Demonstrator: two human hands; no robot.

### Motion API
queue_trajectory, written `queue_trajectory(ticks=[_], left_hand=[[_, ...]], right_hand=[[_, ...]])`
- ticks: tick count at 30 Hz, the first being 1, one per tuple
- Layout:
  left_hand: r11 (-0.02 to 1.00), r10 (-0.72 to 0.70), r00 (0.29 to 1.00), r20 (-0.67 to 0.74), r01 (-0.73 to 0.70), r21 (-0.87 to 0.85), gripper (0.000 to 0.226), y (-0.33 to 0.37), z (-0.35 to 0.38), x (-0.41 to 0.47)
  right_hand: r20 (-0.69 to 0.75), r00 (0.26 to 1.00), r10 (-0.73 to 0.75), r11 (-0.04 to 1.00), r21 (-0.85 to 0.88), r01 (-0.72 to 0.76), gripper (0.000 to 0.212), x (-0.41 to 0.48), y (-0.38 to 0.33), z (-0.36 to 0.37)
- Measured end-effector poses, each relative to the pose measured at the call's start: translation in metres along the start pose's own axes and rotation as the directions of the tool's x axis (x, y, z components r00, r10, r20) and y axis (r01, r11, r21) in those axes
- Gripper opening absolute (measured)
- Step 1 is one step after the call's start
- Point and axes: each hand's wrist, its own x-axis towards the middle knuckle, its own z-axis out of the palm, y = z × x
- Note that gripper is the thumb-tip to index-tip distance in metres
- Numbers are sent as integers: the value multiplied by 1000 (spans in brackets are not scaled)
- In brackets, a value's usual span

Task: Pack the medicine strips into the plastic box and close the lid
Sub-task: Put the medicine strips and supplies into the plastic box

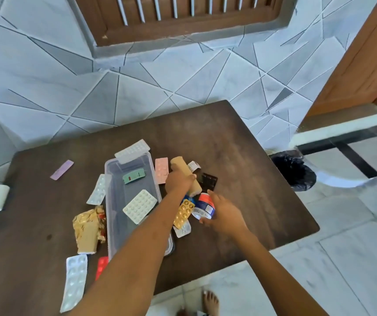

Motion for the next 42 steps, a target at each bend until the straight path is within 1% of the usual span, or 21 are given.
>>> queue_trajectory(ticks=[3, 7, 10, 14, 15, 16, 18, 21, 22, 23, 25, 26, 28, 30, 32, 34, 37, 39, 42], left_hand=[[997, -57, 998, -38, 55, -50, 68, 2, 5, 1], [963, -143, 989, -36, 130, -236, 66, 0, 1, 0], [930, -119, 989, -84, 81, -359, 61, -4, -18, -11], [925, -83, 976, -200, 1, -381, 60, -30, -68, -37], [929, -89, 971, -221, 1, -371, 58, -43, -83, -46], [940, -86, 968, -234, 1, -342, 56, -54, -95, -54], [971, -110, 966, -234, 54, -234, 52, -81, -114, -72], [984, -177, 973, -151, 175, -24, 47, -110, -120, -92], [980, -193, 973, -123, 198, 30, 50, -118, -118, -97], [976, -201, 975, -92, 208, 66, 58, -123, -113, -99], [971, -172, 984, -40, 176, 160, 75, -130, -101, -101], [962, -141, 990, -23, 142, 235, 77, -133, -94, -102], [930, -71, 997, -20, 73, 359, 69, -137, -84, -101], [905, 5, 999, -32, 10, 425, 59, -140, -76, -99], [893, 57, 998, -22, -41, 449, 48, -142, -73, -97], [877, 86, 996, 12, -82, 474, 39, -143, -71, -97], [866, 84, 996, 41, -93, 491, 32, -143, -66, -98], [856, 80, 996, 24, -81, 510, 30, -142, -64, -100], [819, 127, 992, 5, -108, 564, 32, -145, -65, -102]], right_hand=[[-33, 999, -21, 997, 76, 23, 72, 0, 1, -3], [-39, 998, -47, 992, 119, 51, 71, 2, 5, -6], [-82, 995, -65, 980, 180, 79, 74, 4, -1, -17], [-191, 964, -183, 940, 252, 229, 73, 7, -27, -36], [-195, 953, -231, 926, 258, 277, 72, 8, -40, -37], [-186, 944, -272, 916, 249, 313, 72, 8, -51, -37], [-122, 928, -353, 905, 207, 371, 72, 6, -77, -32], [-65, 888, -456, 880, 113, 460, 71, 0, -102, -18], [-49, 870, -491, 868, 56, 493, 71, -1, -107, -12], [-23, 856, -517, 856, -4, 517, 71, 0, -109, -5], [76, 836, -543, 831, -95, 548, 74, 0, -114, 6], [133, 829, -544, 816, -144, 559, 75, 1, -117, 11], [218, 820, -530, 779, -256, 572, 76, 1, -124, 19], [260, 815, -517, 733, -357, 579, 73, 1, -129, 26], [262, 819, -510, 704, -421, 573, 64, 3, -130, 32], [246, 829, -502, 705, -438, 557, 56, 6, -129, 35], [261, 847, -463, 726, -437, 531, 58, 8, -130, 37], [263, 859, -440, 718, -472, 512, 59, 6, -132, 38], [237, 872, -429, 716, -499, 488, 53, 2, -137, 42]])
